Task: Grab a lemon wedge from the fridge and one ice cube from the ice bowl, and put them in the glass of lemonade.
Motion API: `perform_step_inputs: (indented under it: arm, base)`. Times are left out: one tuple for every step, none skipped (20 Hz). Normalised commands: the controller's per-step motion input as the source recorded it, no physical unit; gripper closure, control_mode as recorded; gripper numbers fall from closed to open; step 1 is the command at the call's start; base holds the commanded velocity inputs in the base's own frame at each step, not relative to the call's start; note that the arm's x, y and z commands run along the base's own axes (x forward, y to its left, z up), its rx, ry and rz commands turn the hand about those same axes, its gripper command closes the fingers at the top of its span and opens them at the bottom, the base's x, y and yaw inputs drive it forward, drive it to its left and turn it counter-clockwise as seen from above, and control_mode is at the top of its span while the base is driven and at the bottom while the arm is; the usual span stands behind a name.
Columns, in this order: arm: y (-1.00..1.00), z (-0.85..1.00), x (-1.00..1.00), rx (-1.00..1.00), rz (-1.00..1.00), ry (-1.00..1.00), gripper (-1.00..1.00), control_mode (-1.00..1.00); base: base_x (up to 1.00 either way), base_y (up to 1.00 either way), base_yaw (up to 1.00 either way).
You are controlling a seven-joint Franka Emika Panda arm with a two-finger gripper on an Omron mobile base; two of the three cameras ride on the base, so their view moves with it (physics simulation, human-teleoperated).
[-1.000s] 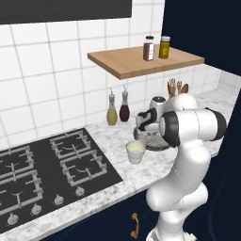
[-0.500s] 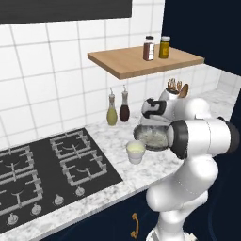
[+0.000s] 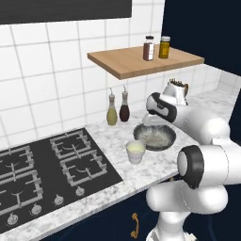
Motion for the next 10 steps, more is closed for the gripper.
perform_step_inputs:
  arm:
    - [0.94,0.00,-0.65,-0.29,0.23,0.16,1.00,-1.00]
    - [0.41,0.00,-0.42,-0.07,0.15,0.00,1.00,-1.00]
    - [0.48,0.00,-0.08,-0.08,0.11,0.04,1.00,-1.00]
    - [0.38,0.00,0.00,-0.05,0.10,0.01,1.00,-1.00]
    - [0.29,0.00,0.00,-0.04,0.11,0.01,1.00,-1.00]
    - [0.30,0.00,-0.01,-0.04,0.09,0.00,1.00,-1.00]
    - [0.21,0.00,-0.01,-0.03,0.08,0.00,1.00,-1.00]
    - [0.14,0.00,-0.04,-0.03,0.07,0.00,1.00,-1.00]
    - [0.15,0.00,-0.11,-0.01,0.06,0.00,1.00,-1.00]
    - [0.14,0.00,-0.09,-0.01,0.06,0.00,1.00,-1.00]
  base:
    - [0.00,0.00,0.00]
    - [0.00,0.00,0.00]
    - [0.00,0.00,0.00]
    - [0.00,0.00,0.00]
    - [0.00,0.00,0.00]
    - [0.00,0.00,0.00]
    - [0.00,0.00,0.00]
    - [0.00,0.00,0.00]
    - [0.00,0.00,0.00]
    - [0.00,0.00,0.00]
